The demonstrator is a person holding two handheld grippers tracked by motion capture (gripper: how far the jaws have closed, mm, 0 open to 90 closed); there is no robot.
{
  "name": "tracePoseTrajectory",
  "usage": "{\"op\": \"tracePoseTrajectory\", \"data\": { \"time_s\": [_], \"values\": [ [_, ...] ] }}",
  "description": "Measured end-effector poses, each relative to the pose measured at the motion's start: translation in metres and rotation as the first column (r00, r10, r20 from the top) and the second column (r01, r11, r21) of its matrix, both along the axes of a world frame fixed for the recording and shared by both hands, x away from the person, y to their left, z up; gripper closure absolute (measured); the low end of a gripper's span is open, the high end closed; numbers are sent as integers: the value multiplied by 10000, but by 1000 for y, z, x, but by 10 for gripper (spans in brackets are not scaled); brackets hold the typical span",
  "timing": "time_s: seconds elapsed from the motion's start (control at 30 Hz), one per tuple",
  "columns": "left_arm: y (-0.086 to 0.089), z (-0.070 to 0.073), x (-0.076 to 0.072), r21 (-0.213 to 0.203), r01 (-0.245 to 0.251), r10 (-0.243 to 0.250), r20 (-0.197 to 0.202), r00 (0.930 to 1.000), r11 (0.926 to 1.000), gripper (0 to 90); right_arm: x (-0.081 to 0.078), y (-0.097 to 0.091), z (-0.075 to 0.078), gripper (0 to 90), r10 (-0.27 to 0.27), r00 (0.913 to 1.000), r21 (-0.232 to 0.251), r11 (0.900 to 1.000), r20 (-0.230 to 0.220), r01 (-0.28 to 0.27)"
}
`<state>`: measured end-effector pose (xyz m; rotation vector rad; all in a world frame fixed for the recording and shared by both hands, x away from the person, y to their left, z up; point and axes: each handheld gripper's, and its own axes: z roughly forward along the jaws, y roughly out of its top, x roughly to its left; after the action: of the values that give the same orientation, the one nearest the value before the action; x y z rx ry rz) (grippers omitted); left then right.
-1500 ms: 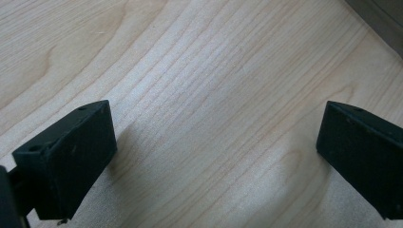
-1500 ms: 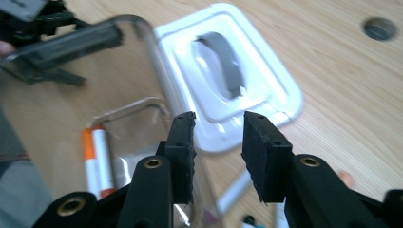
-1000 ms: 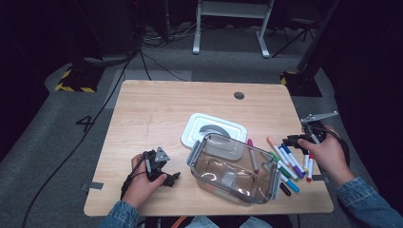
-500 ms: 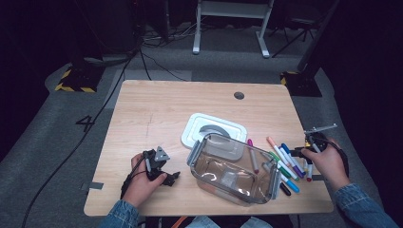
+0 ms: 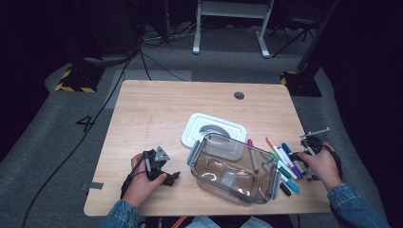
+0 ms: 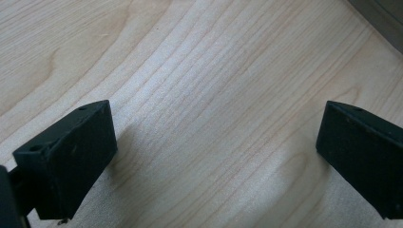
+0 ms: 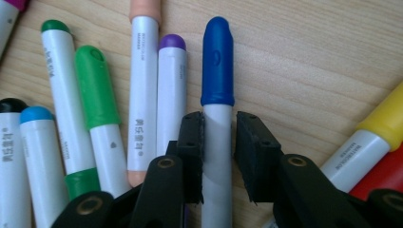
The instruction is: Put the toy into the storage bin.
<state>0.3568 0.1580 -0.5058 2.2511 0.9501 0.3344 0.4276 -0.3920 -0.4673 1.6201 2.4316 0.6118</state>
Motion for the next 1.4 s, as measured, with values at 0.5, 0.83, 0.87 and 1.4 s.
{"op": "tracePoseTrajectory", "data": {
  "time_s": [0.5, 0.83, 0.87, 1.4],
  "values": [
    [0, 0, 0, 0, 3, -3, -5, 10000, 10000, 1, 0, 3, 24, 771, -339, 9983, 325, 9989, 467, 324],
    [0, 0, 0, -4, 2, -2, -8, 10000, 10000, 1, -5, 11, 68, 771, 36, 9917, 861, 9962, 1288, -148],
    [0, 0, 0, -1, -2, 2, -12, 10000, 10000, 1, -6, 12, 73, 771, 88, 9909, 888, 9958, 1345, -209],
    [-2, 0, 3, 2, -101, 101, -38, 9999, 9999, 0, -24, 64, 135, 771, 2119, 9497, 1023, 9653, 2308, -2402]
  ]
}}
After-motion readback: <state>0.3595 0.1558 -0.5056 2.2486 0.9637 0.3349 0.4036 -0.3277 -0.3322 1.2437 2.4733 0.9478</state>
